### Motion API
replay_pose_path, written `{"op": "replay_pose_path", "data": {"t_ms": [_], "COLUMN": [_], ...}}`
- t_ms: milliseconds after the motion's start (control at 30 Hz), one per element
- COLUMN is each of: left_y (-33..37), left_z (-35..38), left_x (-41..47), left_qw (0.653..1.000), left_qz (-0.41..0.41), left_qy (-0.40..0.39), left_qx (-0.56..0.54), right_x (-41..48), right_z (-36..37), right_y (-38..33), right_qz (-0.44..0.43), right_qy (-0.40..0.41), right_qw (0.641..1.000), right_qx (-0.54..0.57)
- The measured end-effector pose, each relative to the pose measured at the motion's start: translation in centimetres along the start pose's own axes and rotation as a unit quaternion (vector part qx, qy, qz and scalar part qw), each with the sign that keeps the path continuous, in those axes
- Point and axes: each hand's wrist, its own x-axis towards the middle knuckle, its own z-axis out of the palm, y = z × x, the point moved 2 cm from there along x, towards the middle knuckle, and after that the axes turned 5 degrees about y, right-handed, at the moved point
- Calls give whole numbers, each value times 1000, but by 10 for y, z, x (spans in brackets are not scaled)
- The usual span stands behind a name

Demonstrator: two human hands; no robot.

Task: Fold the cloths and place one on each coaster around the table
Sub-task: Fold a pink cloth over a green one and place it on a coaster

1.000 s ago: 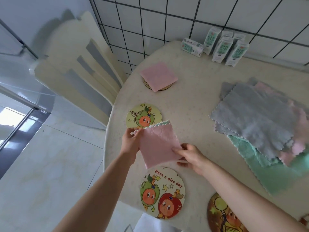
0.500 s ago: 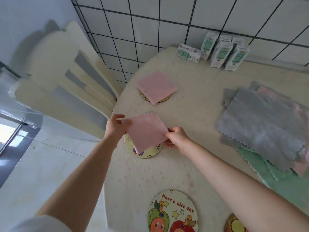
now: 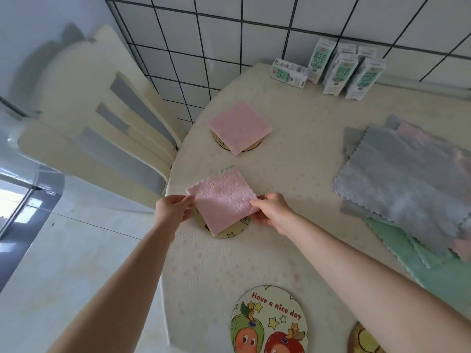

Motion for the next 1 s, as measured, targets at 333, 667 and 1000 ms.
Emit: {"op": "replay_pose_path", "data": {"t_ms": [333, 667, 1000], "left_y": [15, -4, 34], "left_z": [11, -2, 55], "left_x": [6, 0, -60], "left_qw": [999, 984, 861], "left_qz": [-4, 62, 348], "left_qy": [46, 60, 88], "left_qx": [-15, 158, 361], "right_x": [-7, -7, -18], "right_z": [1, -15, -117], "right_y": [-1, 4, 24], "right_qz": [4, -115, -194], "right_qy": [-23, 53, 78], "right_qw": [999, 964, 912], "right_qx": [24, -234, -353]}}
